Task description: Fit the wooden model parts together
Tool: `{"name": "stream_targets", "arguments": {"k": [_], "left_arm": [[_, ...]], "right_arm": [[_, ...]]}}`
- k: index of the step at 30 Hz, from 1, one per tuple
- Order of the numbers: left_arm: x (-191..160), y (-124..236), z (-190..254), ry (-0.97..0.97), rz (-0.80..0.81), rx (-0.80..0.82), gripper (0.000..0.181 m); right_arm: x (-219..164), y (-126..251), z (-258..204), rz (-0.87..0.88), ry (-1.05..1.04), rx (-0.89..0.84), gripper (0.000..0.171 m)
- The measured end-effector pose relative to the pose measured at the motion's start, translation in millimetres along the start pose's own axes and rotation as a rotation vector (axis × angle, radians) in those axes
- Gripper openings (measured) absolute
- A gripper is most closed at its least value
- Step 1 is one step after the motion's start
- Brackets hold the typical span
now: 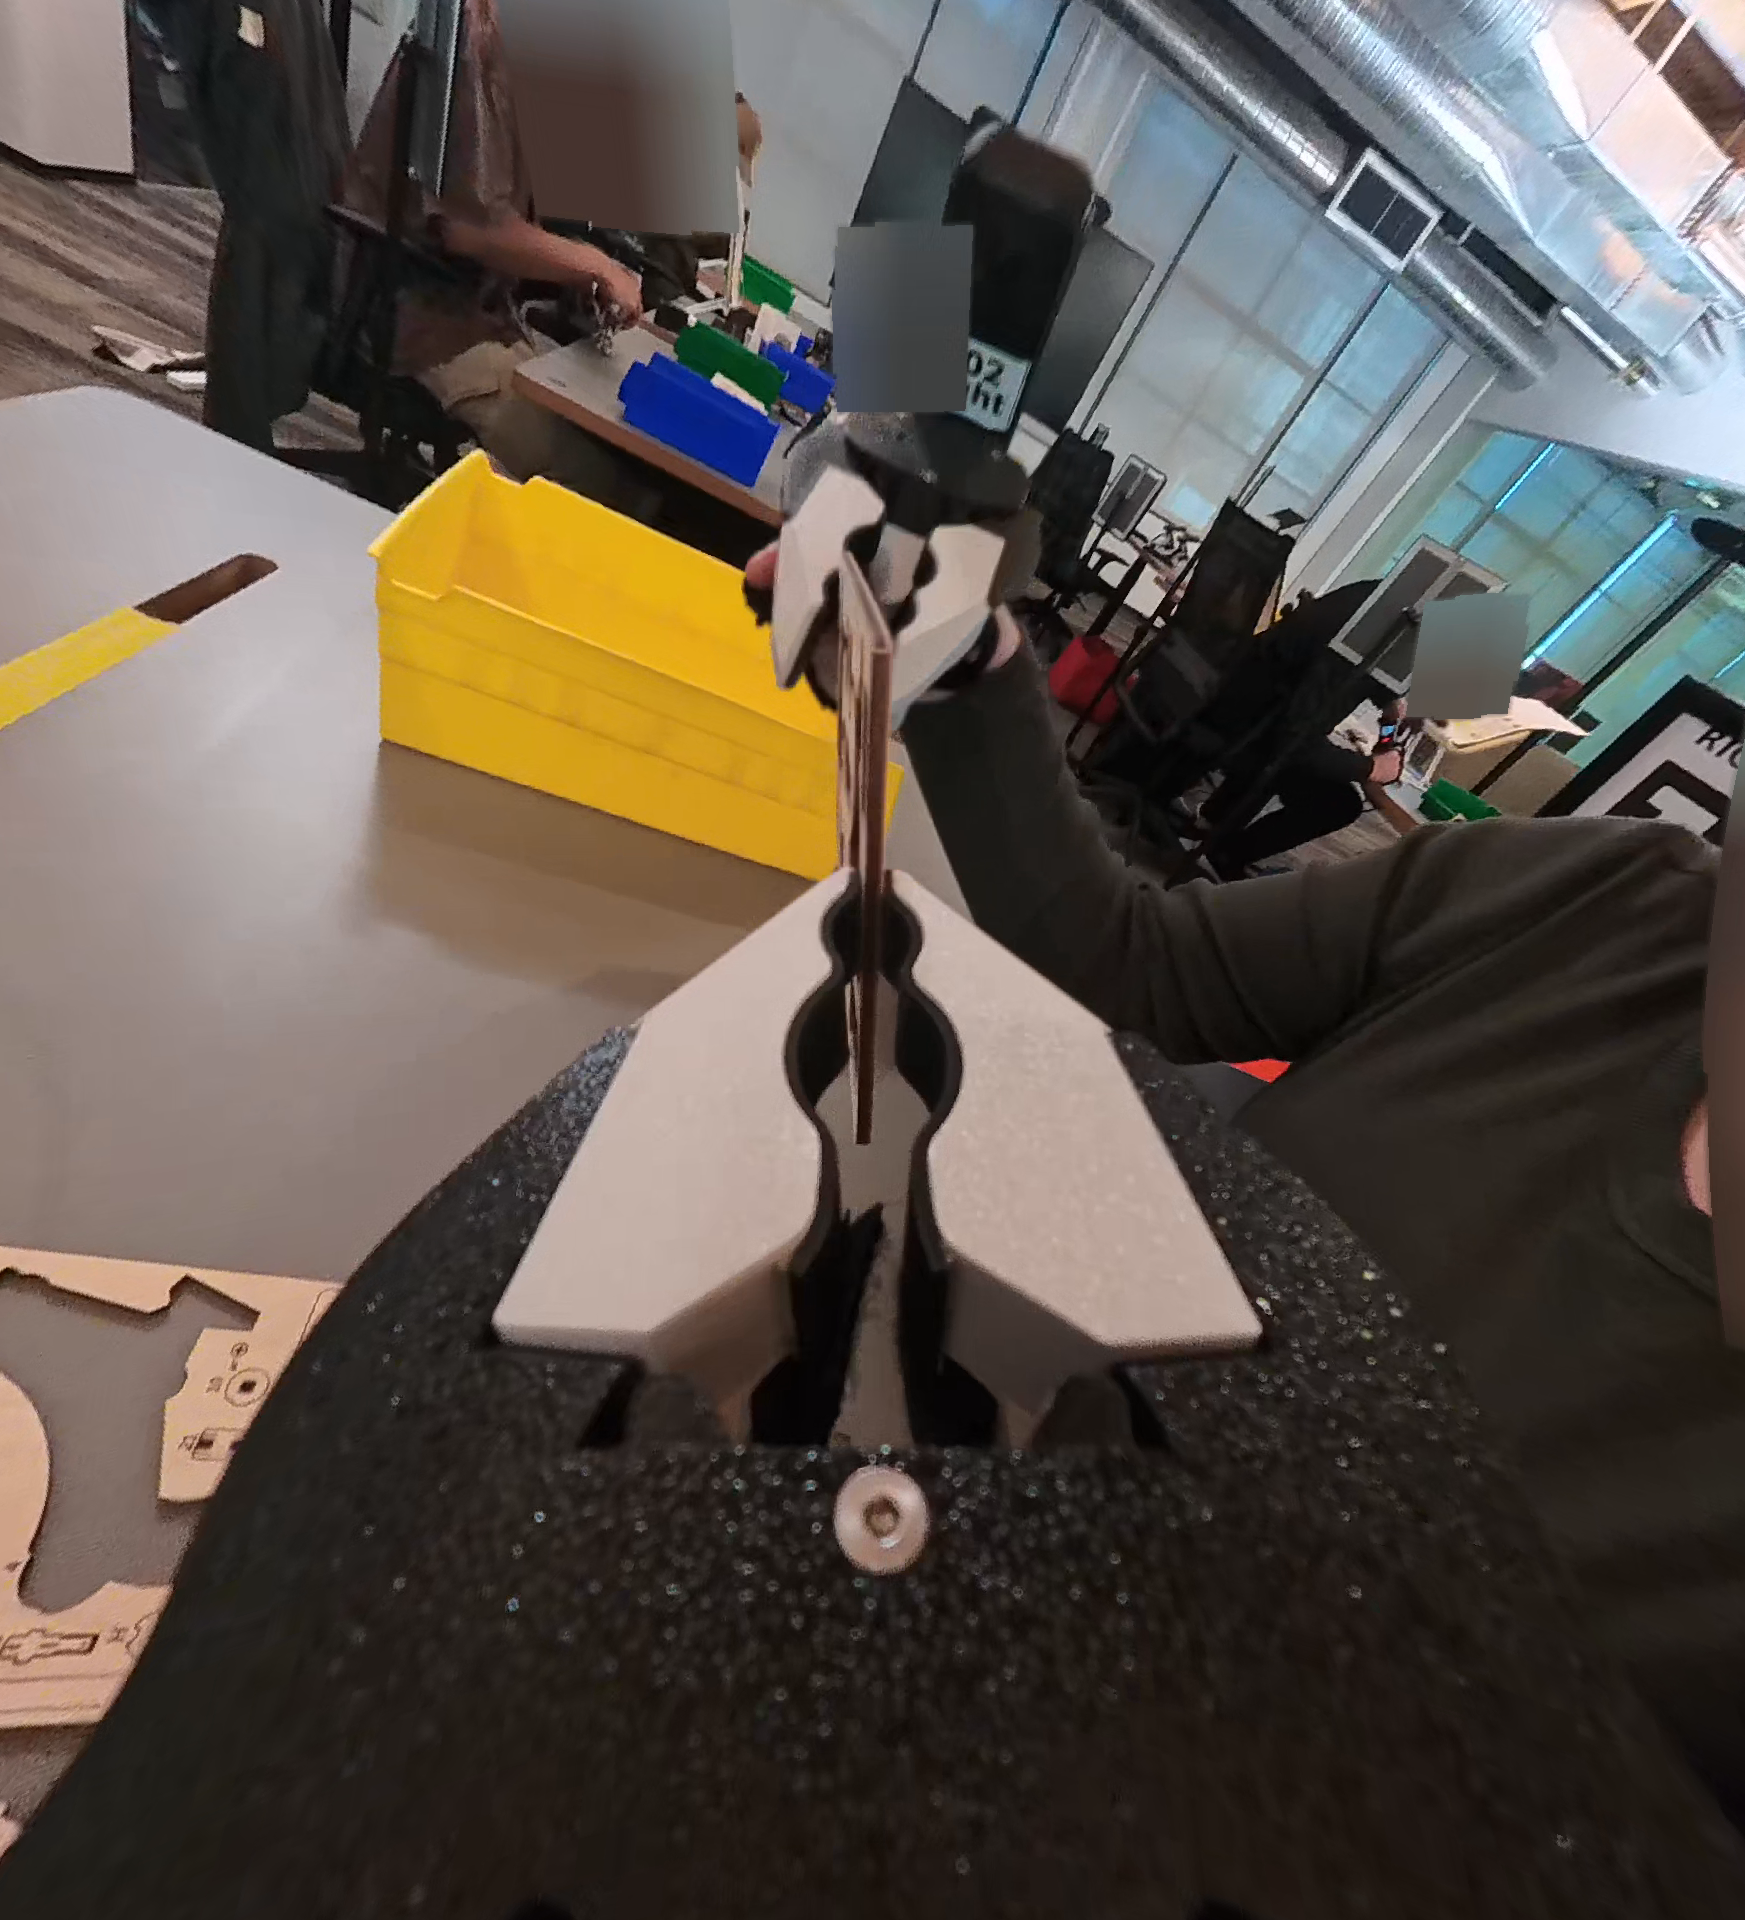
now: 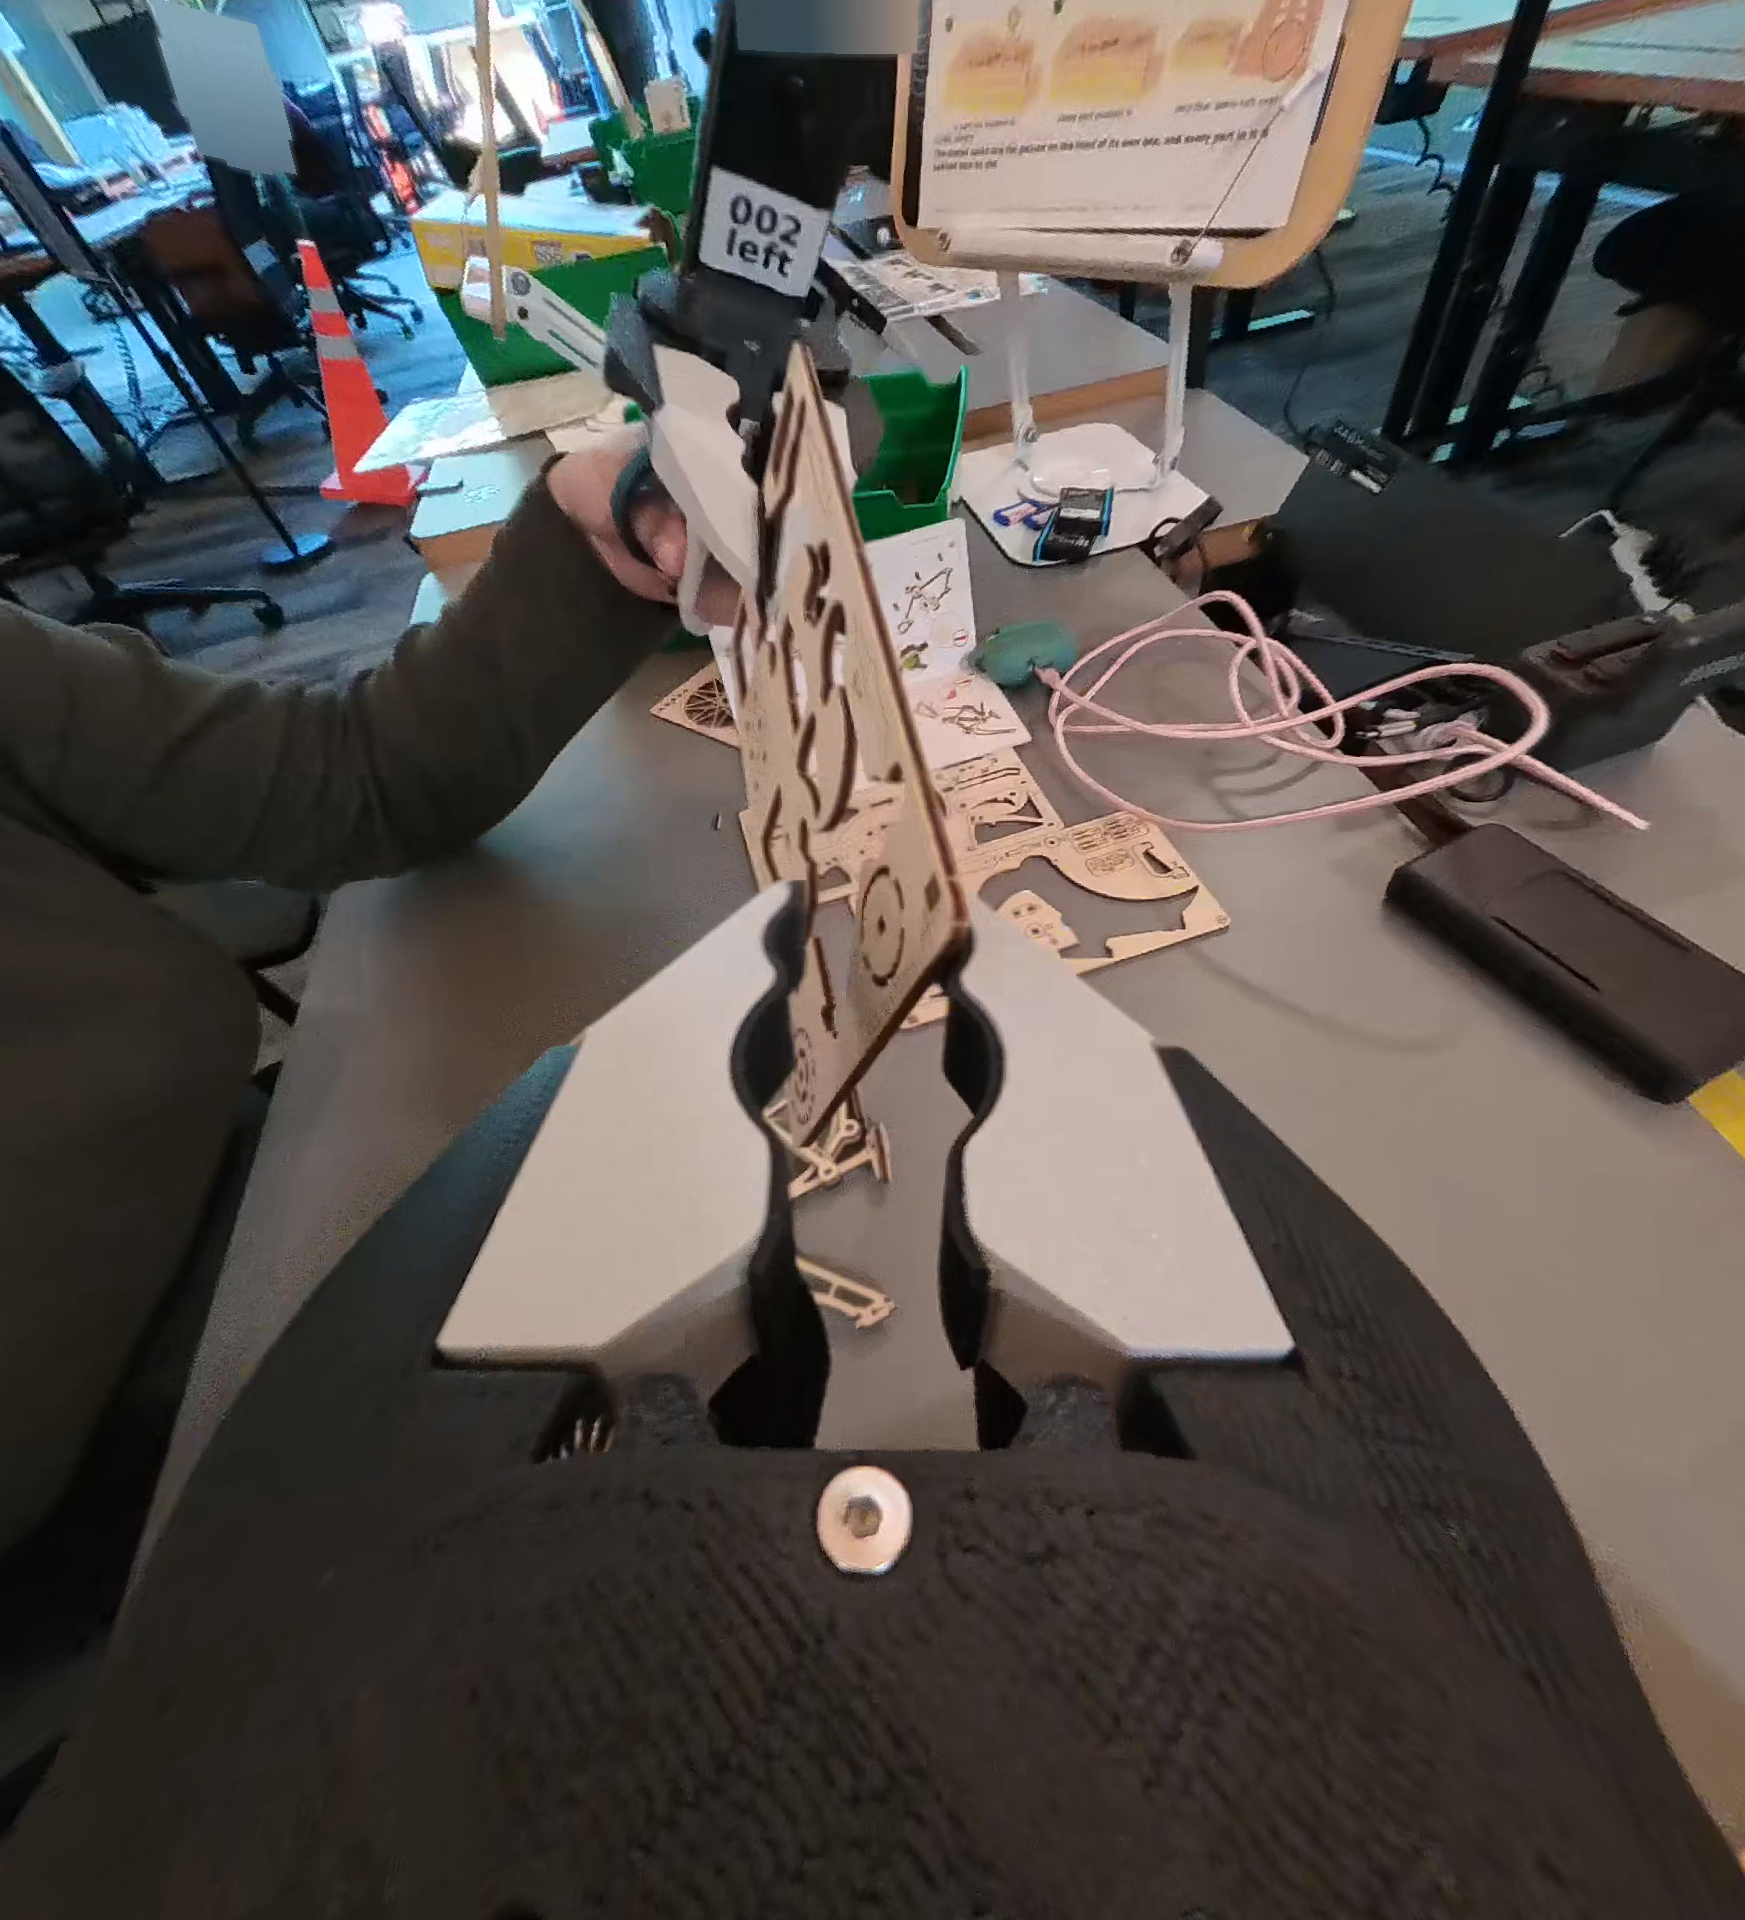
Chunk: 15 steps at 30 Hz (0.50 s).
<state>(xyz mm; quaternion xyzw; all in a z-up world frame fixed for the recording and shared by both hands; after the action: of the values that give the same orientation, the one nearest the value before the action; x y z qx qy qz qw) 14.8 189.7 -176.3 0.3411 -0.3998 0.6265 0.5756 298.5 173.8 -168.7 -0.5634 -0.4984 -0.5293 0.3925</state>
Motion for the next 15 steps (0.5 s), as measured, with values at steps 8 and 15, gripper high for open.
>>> {"name": "stream_targets", "arguments": {"k": [8, 15], "left_arm": [[27, 22, 9, -0.035, 0.384, 0.031, 0.023], [39, 40, 11, -0.076, 0.601, 0.086, 0.079]], "right_arm": [[10, -22, -4, 0.221, -0.081, 0.075, 0.000], [16, -24, 1, 0.548, -0.256, 0.155, 0.000]]}}
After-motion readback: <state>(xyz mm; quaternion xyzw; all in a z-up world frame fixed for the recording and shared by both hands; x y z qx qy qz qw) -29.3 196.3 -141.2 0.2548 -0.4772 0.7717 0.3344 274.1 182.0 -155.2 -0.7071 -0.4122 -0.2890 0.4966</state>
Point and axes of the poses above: each gripper's, where its closed fingertips meet, y back along the fingers, x out of its top, z = x × y across the jaws, the point moved 10 cm from there along y, back along the fingers, and after that the axes turned 13 degrees about z, right-handed, at the moved point
